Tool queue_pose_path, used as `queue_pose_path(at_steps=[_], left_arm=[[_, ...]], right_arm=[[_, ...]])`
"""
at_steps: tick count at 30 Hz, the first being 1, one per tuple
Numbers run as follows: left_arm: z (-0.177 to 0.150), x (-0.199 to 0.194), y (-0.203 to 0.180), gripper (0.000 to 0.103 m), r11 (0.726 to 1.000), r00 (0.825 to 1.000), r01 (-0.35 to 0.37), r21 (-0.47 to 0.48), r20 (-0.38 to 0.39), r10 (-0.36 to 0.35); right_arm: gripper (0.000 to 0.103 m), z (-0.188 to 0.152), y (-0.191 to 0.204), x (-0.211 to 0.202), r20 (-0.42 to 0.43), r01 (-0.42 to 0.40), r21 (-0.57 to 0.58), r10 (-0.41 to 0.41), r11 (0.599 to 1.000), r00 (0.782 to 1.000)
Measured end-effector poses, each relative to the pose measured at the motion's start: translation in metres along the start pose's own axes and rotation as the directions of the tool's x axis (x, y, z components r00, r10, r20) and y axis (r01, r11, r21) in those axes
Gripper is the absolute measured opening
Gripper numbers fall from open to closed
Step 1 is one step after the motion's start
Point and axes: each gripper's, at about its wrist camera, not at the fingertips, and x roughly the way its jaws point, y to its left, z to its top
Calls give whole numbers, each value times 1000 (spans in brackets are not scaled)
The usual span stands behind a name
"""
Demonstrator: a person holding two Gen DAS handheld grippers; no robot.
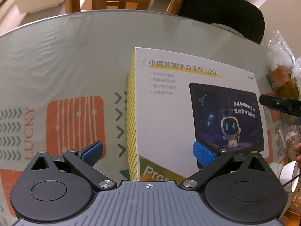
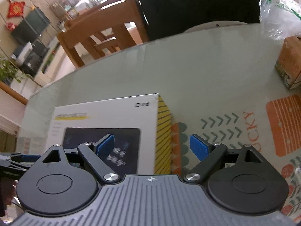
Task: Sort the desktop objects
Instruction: 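Close both tools on opposite ends of the white robot-printed tablet box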
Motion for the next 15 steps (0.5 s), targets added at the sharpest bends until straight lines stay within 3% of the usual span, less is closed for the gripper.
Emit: queue_pose_path(at_steps=[6, 12, 15], left_arm=[[12, 15, 11, 103, 995, 995, 94, -28, -37, -95], [19, 29, 24, 103, 976, 975, 199, -90, -86, -207], [20, 35, 26, 103, 966, 963, 237, -106, -103, -248]], right_arm=[[103, 12, -12, 12, -65, -20, 0, 20, 1000, 998], [103, 23, -34, 18, -105, -100, 52, 105, 994, 989], [103, 17, -29, 37, -160, -177, 96, 190, 980, 969]])
